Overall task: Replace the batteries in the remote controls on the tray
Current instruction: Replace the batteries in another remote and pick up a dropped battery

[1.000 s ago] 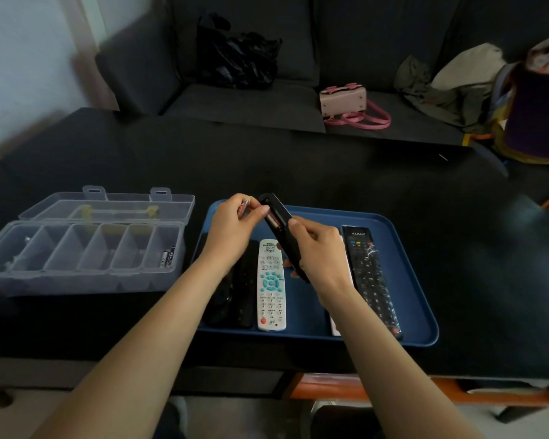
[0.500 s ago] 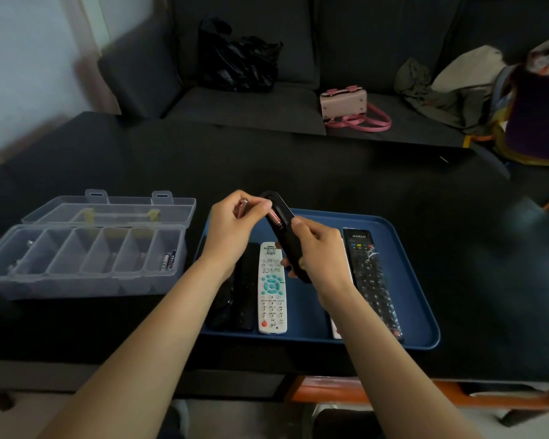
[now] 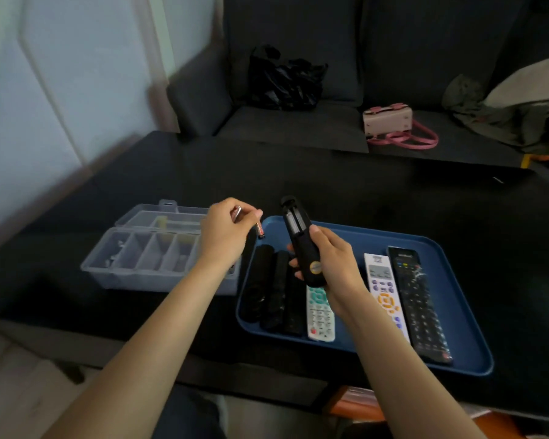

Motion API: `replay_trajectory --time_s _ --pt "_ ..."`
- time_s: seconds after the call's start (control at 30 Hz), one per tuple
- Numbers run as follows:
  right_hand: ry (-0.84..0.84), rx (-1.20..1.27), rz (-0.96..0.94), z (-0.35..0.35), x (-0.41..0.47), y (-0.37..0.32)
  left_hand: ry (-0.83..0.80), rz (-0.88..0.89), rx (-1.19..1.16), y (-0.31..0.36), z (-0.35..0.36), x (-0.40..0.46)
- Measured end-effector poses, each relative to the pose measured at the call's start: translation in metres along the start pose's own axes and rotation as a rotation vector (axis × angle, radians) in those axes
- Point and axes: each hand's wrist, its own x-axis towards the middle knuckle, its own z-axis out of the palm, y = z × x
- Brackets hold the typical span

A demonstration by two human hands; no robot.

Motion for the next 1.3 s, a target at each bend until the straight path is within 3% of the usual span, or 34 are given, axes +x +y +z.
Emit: replay_trajectory --time_s 0.23,0.4,0.8,1.3 --pt "-0.047 -0.009 0.004 0.039 -0.012 -0.007 -0.039 -0.026 0.277 -0.015 -0.047 0.001" --pt "-0.063 -0.001 0.023 0.061 -0.018 -0.009 -0.176 -0.122 0.333 -0.027 -0.046 0.004" --pt "-0.046 -0.088 0.01 0.08 -0.011 -0.002 -0.324 -0.132 0.546 -0.035 -0.033 0.001" --pt "-0.039 -0.064 0.025 0.081 -0.009 -0.008 -0.316 -0.093 0.453 -0.03 -0.046 0.004"
